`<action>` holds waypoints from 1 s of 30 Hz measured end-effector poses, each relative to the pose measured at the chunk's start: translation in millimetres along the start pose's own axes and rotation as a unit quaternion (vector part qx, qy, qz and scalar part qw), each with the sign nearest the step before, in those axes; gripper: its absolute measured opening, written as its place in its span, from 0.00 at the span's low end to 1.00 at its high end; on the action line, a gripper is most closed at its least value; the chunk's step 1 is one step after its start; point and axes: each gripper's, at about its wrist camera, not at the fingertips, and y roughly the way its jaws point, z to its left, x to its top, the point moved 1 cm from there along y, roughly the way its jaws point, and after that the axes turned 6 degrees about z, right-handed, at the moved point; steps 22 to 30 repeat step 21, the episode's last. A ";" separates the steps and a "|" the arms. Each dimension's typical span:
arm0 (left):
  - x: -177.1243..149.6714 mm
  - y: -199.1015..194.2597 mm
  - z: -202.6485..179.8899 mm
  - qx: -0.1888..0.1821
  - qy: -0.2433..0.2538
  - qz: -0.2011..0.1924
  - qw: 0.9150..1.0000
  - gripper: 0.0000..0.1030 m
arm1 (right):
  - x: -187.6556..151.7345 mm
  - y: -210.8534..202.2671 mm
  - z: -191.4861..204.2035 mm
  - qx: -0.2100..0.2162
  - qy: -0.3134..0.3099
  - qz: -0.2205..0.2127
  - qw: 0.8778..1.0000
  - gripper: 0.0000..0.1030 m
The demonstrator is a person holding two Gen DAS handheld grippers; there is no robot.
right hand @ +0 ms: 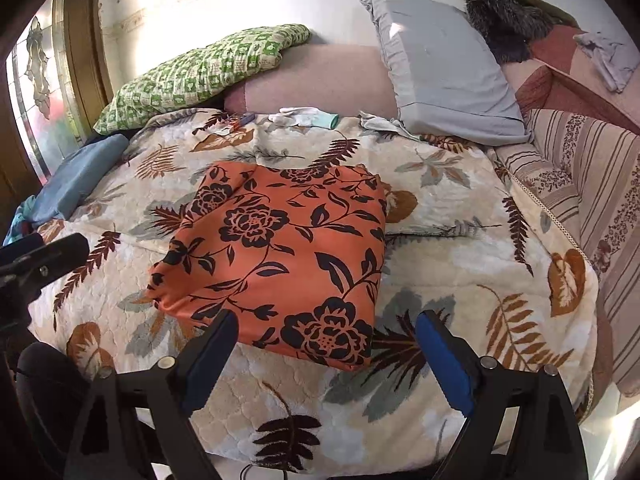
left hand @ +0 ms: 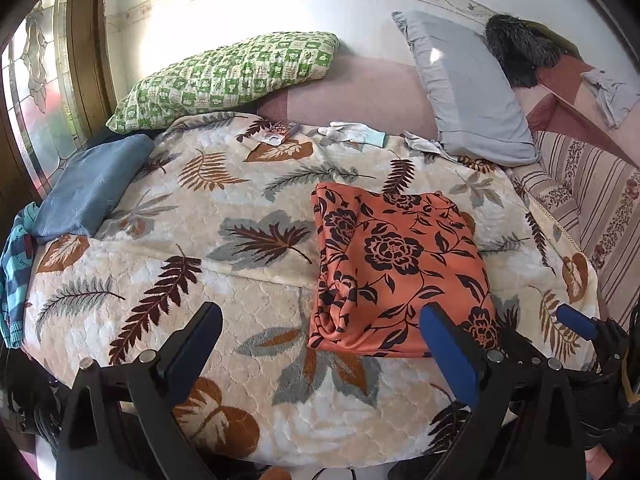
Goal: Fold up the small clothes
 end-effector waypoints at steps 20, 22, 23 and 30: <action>9.0 3.7 -23.9 0.000 0.045 0.004 0.999 0.98 | -1.5 1.3 -7.9 -0.005 0.003 -0.002 1.000 0.89; 9.6 5.0 -24.2 0.002 0.045 0.006 0.999 0.98 | -1.1 1.4 -8.3 -0.006 0.004 -0.002 1.000 0.89; 9.6 5.0 -24.2 0.002 0.045 0.006 0.999 0.98 | -1.1 1.4 -8.3 -0.006 0.004 -0.002 1.000 0.89; 9.6 5.0 -24.2 0.002 0.045 0.006 0.999 0.98 | -1.1 1.4 -8.3 -0.006 0.004 -0.002 1.000 0.89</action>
